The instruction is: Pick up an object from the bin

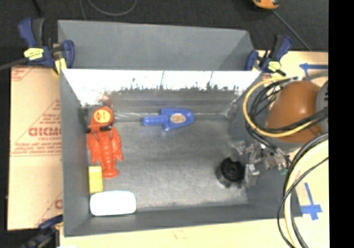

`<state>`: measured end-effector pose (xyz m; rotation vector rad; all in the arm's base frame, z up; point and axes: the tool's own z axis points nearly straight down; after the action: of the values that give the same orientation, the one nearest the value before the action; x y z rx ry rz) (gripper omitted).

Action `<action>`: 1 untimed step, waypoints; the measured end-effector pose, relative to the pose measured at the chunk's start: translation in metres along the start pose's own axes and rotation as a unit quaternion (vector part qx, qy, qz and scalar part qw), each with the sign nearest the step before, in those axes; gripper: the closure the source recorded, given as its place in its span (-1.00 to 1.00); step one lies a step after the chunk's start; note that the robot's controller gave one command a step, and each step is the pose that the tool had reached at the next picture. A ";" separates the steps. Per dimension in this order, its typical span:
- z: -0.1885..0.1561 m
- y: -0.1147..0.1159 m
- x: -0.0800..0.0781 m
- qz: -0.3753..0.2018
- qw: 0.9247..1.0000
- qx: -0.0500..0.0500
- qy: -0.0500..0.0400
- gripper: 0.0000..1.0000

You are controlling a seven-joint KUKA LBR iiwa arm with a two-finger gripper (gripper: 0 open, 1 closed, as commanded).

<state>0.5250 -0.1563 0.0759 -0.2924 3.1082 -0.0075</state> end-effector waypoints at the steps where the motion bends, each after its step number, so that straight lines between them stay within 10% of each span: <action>1: 0.001 -0.003 -0.005 0.000 1.000 -0.003 0.006 1.00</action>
Offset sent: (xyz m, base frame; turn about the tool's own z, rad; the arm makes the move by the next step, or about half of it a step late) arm 0.0360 0.0027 -0.0059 0.0016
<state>0.5302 -0.1580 0.0751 -0.2943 3.1214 -0.0013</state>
